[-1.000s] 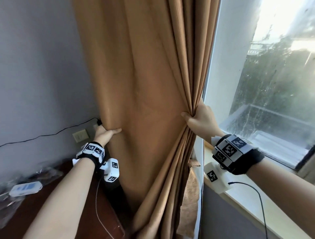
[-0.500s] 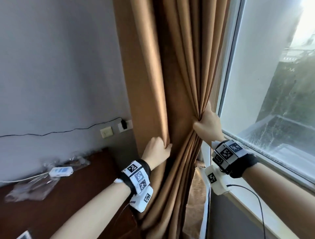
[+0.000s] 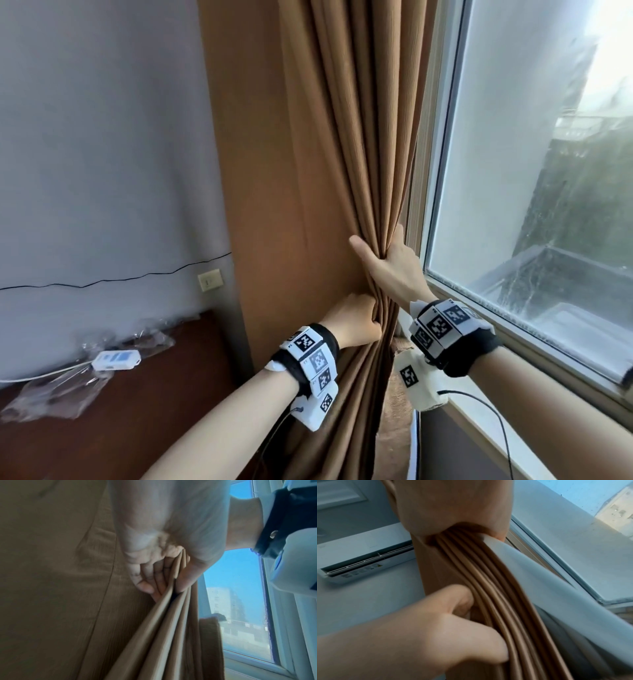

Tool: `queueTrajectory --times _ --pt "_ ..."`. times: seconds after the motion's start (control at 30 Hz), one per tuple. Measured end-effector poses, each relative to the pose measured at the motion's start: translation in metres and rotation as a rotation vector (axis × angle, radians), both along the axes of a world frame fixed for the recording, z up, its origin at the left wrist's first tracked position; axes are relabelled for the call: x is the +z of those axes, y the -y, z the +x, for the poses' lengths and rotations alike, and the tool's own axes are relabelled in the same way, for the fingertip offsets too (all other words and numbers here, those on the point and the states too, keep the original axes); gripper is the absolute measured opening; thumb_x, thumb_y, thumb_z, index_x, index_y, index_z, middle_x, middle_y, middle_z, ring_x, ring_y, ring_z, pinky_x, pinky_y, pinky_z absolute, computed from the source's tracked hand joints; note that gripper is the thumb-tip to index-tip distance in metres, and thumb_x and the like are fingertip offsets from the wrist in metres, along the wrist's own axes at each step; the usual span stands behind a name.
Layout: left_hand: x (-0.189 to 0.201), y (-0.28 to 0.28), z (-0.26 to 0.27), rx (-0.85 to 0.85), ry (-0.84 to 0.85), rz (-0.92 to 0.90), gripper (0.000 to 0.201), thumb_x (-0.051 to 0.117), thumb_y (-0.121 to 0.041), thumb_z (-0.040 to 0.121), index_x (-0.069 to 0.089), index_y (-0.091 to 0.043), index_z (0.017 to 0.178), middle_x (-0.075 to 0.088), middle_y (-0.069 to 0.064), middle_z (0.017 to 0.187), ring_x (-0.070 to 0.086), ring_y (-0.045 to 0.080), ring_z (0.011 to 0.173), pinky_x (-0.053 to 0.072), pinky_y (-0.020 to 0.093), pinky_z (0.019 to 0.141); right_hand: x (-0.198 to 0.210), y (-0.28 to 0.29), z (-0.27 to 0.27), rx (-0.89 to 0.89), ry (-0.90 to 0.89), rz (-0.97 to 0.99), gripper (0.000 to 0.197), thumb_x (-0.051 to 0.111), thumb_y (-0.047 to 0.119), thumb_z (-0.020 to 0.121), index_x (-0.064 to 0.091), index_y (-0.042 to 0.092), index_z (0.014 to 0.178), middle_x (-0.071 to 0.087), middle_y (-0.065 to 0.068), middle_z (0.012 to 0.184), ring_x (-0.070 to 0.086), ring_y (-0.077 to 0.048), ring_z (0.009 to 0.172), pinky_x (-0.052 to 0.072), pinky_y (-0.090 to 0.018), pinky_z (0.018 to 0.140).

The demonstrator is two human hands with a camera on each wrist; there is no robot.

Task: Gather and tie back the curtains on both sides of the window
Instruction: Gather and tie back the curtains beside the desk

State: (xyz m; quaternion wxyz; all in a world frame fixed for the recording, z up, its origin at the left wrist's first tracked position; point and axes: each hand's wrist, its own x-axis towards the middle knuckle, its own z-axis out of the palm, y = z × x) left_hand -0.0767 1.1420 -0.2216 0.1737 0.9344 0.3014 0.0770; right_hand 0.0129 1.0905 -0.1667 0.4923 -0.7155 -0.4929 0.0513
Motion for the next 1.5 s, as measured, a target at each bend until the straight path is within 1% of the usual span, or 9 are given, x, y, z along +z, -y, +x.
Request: queueTrajectory --times 0.23,0.4,0.47,0.6,0.7,0.77,1.03,1.33,1.5 --pt "-0.009 -0.042 -0.010 -0.139 0.100 -0.269 0.030 0.058 -0.024 0.081 0.065 -0.015 0.109 0.067 0.003 0.113 0.060 0.017 0.105 0.046 0.030 0.092 -0.004 -0.004 0.022 -0.067 0.115 -0.043 0.051 0.060 0.005 0.079 0.035 0.011 0.123 0.063 -0.013 0.093 0.061 -0.036 0.086 0.048 -0.035 0.071" --pt "-0.006 -0.138 -0.063 0.208 0.616 -0.381 0.021 0.066 -0.036 0.085 0.071 -0.017 0.086 0.072 -0.002 0.083 0.066 0.012 0.086 0.045 0.027 0.088 -0.007 -0.003 0.029 -0.029 0.163 -0.037 0.049 0.060 0.005 0.082 0.039 0.009 0.126 0.062 -0.009 0.087 0.059 -0.032 0.082 0.046 -0.033 0.066" --pt "-0.011 -0.188 -0.082 0.438 0.739 -0.298 0.012 0.069 -0.010 0.083 0.063 -0.012 0.093 0.066 0.002 0.086 0.062 0.022 0.090 0.047 0.032 0.084 -0.011 -0.006 0.033 -0.053 0.172 -0.035 0.045 0.061 0.005 0.083 0.041 0.009 0.123 0.055 0.003 0.076 0.057 -0.019 0.071 0.039 -0.018 0.055" --pt "-0.023 -0.248 -0.110 0.828 0.746 -0.381 0.049 0.057 0.006 0.081 0.045 -0.003 0.128 0.055 0.019 0.118 0.058 0.038 0.106 0.048 0.043 0.089 -0.015 -0.009 0.037 -0.073 0.183 -0.021 0.040 0.063 0.006 0.083 0.042 0.013 0.117 0.050 0.013 0.072 0.046 0.000 0.063 0.033 -0.010 0.050" --pt "-0.040 -0.281 -0.118 0.808 0.803 -0.485 0.078 0.056 0.011 0.080 0.024 -0.010 0.148 0.044 0.022 0.141 0.054 0.045 0.114 0.053 0.038 0.085 -0.018 -0.011 0.039 -0.079 0.190 -0.001 0.040 0.062 0.006 0.081 0.038 0.023 0.107 0.049 0.017 0.074 0.047 -0.003 0.064 0.032 -0.008 0.052" --pt "-0.046 -0.290 -0.116 0.741 0.798 -0.537 0.094 0.065 0.012 0.076 0.017 -0.017 0.151 0.041 0.013 0.144 0.046 0.038 0.127 0.040 0.046 0.104 -0.019 -0.013 0.039 -0.084 0.205 0.012 0.039 0.063 0.005 0.080 0.037 0.023 0.104 0.049 0.016 0.074 0.048 -0.004 0.064 0.032 -0.009 0.053" --pt "-0.056 -0.245 -0.095 0.748 0.579 -0.356 0.054 0.075 -0.039 0.077 0.060 -0.007 0.117 0.068 0.010 0.109 0.065 0.028 0.100 0.051 0.037 0.091 -0.017 -0.015 0.038 -0.066 0.188 0.044 0.047 0.063 0.004 0.081 0.044 0.007 0.124 0.058 -0.005 0.088 0.049 -0.022 0.075 0.036 -0.029 0.065" --pt "-0.040 -0.078 -0.047 0.398 0.297 0.014 0.042 0.057 -0.039 0.087 0.052 -0.004 0.064 0.064 0.024 0.076 0.064 0.039 0.078 0.051 0.041 0.068 -0.014 -0.015 0.026 -0.036 0.184 0.053 0.050 0.055 -0.003 0.075 0.039 0.007 0.121 0.063 -0.017 0.084 0.059 -0.040 0.077 0.047 -0.038 0.065" --pt "-0.017 -0.021 -0.017 0.240 0.231 0.038 0.032 0.056 -0.029 0.087 0.055 -0.003 0.070 0.065 0.023 0.082 0.062 0.040 0.084 0.048 0.040 0.072 -0.017 -0.011 0.024 -0.042 0.188 0.046 0.046 0.053 0.000 0.072 0.038 0.008 0.115 0.060 -0.015 0.077 0.059 -0.042 0.074 0.040 -0.035 0.061"
